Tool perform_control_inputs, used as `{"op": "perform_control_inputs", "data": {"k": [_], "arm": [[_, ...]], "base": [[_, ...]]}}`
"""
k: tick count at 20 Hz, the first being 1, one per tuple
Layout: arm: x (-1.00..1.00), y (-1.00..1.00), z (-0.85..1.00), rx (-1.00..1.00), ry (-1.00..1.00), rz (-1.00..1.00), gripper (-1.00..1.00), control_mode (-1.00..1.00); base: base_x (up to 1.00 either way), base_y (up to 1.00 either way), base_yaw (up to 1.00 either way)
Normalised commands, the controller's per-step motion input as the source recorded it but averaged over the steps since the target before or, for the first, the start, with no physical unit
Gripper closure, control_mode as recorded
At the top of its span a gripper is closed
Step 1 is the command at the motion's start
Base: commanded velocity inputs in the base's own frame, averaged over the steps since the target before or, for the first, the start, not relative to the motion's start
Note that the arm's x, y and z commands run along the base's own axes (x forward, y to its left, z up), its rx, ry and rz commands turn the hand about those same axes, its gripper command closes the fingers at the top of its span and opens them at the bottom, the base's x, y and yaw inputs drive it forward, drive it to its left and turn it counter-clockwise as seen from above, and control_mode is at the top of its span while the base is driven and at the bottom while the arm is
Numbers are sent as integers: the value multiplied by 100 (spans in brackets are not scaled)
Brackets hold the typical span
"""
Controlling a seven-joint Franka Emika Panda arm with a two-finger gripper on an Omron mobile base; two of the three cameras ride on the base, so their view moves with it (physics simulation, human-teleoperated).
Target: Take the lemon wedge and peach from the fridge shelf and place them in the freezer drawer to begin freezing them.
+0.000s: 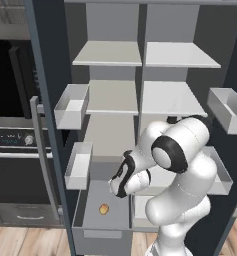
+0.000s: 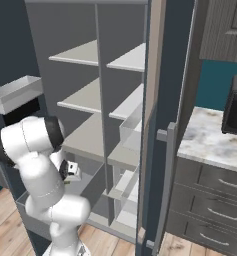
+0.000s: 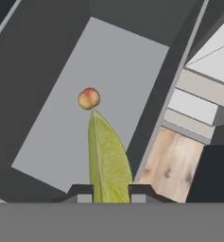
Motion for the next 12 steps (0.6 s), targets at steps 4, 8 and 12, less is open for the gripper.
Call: {"op": "perform_control_inputs", "data": {"k": [4,8,12], "arm": [[31,16,-24,0,-1,0,100,-100],[25,2,-41,0,1,0,100,-100],[29,18,-49,0,7,0,100,-100]], "base": [[0,0,0],[0,0,0],[0,0,0]]}}
